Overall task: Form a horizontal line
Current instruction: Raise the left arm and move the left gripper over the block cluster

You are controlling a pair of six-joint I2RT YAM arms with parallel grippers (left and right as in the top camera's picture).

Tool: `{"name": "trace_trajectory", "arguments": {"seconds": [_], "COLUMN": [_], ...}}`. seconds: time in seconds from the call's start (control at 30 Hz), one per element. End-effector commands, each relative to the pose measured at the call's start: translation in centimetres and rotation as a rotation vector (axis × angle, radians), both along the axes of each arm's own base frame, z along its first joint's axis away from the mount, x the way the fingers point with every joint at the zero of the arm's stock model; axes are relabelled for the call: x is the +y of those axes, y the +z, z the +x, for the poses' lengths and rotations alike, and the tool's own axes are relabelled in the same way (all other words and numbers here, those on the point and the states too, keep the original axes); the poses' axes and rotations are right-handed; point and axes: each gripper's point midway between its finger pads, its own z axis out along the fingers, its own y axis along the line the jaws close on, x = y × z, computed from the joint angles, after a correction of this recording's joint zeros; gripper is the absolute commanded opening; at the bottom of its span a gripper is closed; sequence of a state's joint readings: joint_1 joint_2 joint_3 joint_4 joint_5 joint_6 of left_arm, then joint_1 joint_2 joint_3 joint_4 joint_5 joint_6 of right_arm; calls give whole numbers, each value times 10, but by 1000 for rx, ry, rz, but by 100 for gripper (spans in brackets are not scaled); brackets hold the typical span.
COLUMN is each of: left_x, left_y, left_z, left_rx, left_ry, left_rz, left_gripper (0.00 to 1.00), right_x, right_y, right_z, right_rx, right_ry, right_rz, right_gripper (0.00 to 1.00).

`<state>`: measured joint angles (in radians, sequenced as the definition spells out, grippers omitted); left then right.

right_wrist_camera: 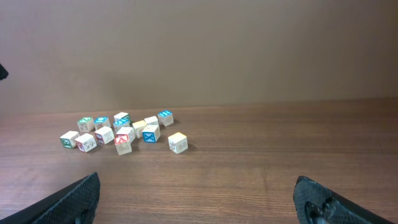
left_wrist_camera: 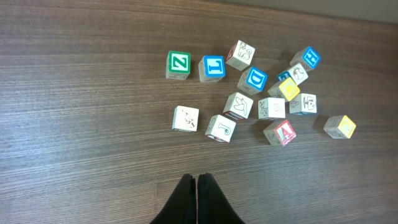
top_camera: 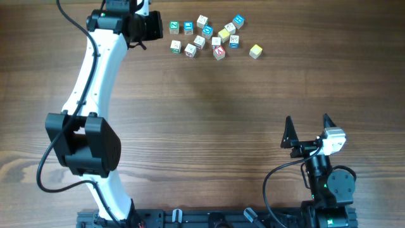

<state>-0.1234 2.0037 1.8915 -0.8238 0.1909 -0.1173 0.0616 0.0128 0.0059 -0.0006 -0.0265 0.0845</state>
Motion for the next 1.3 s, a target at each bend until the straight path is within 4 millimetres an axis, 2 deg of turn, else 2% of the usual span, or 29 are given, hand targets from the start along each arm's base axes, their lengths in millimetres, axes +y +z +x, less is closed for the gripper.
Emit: {"name": "trace_trajectory", "arguments": {"seconds": [0.0, 0.17, 0.4, 0.63, 1.27], "left_x": [1, 1, 1, 1, -1], "left_y": [-9, -22, -24, -38, -48], "left_z": [2, 3, 3, 2, 1], "left_rx": [16, 43, 47, 76, 96], "left_ry": [2, 1, 1, 1, -3], "left_rz": [12, 16, 16, 20, 23], "left_gripper": [8, 8, 7, 7, 6], "right_x": [2, 2, 2, 2, 2], "right_y": [2, 2, 2, 2, 2], "right_z": [0, 0, 0, 0, 0], "right_rx": [-8, -8, -8, -8, -8], "right_ry": [14, 14, 14, 14, 14], "right_rz": [-6, -6, -6, -6, -5], "right_gripper": [100, 100, 100, 100, 100]}}
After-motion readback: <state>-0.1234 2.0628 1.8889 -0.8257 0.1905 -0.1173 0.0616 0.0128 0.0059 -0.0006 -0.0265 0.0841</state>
